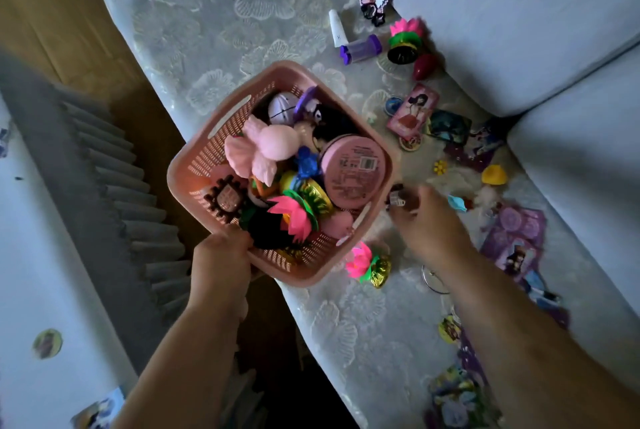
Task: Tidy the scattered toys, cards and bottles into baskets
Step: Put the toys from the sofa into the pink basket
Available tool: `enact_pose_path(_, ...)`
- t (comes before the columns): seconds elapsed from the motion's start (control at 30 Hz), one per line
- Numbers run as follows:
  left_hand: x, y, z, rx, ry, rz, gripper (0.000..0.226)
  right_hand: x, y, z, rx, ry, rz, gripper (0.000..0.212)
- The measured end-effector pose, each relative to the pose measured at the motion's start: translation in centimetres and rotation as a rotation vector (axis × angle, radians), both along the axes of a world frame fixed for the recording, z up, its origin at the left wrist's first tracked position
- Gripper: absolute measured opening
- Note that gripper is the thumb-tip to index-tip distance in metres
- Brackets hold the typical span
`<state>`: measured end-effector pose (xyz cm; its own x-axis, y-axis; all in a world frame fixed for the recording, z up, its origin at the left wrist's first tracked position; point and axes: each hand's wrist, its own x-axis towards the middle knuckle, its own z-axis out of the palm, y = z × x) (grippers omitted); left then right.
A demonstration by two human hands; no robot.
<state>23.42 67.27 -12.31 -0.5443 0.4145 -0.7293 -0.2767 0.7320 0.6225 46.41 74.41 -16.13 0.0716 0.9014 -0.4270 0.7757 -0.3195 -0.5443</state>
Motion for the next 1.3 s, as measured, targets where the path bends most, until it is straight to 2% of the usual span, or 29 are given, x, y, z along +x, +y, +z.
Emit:
enact_pose_path(0.07,-0.9,-0.3,-0.2,-0.011,0.011,0.017,0.018,-0.2,-4.0,-3.9,-0.199,-0.122,0.268,0.047)
enact_pose_path(0.13,-1.7,-0.8,-0.5,-0.026,0.026,0.054,0.016,-0.7,-7.4,-6.8,-0.224,-0.226,0.438,0.062)
enact_pose_path(0.2,-2.3,-1.3,-0.6,-0.032,0.034,0.083,0.016,-0.6,-8.7,-8.4,-0.129,-0.147,0.352,0.058)
enact_pose_path(0.27,-2.7,-1.7,-0.5,-0.034,0.040,0.096,0.016,-0.5,-7.7,-7.7,-0.071,0.015,0.017,0.036)
enact_pose_path(0.37,-2.3,-2.0,-0.2,-0.046,0.024,0.102,0.017,-0.7,-4.8,-4.0,0.074,0.222,-0.359,0.036)
enact_pose_path(0.4,-2.0,-2.1,-0.1,-0.048,0.017,0.093,0.016,-1.3,-3.7,-1.8,0.159,0.274,-0.394,0.042)
enact_pose_path(0.47,-1.3,-2.0,0.3,-0.051,-0.005,0.064,0.016,-2.5,-2.1,2.2,0.334,0.390,-0.332,0.049)
enact_pose_path(0.57,-0.1,-1.4,1.1,-0.040,-0.038,0.010,0.018,-5.1,-0.5,7.0,0.456,0.541,-0.049,0.057)
enact_pose_path(0.63,0.8,-0.8,1.8,-0.030,-0.018,-0.047,0.018,-6.6,0.1,8.6,0.504,0.453,0.155,0.067)
enact_pose_path(0.73,1.9,0.3,3.2,-0.022,0.018,-0.169,0.017,-8.0,0.3,10.7,0.524,0.214,0.384,0.076)
enact_pose_path(0.83,2.6,1.2,4.2,-0.006,0.017,-0.252,0.022,-8.5,-0.3,10.6,0.428,-0.034,0.522,0.073)
enact_pose_path(0.9,3.1,1.8,4.9,0.002,-0.013,-0.269,0.023,-8.0,-0.7,10.6,0.431,-0.056,0.477,0.063)
enact_pose_path(1.1,4.0,3.1,6.8,0.003,-0.084,-0.202,0.010,-4.0,-0.4,12.8,0.638,0.139,0.136,0.029)
enact_pose_path(1.3,1.7,5.9,8.2,0.065,-0.181,0.000,0.017,-1.9,0.8,13.1,0.711,0.133,-0.003,0.023)
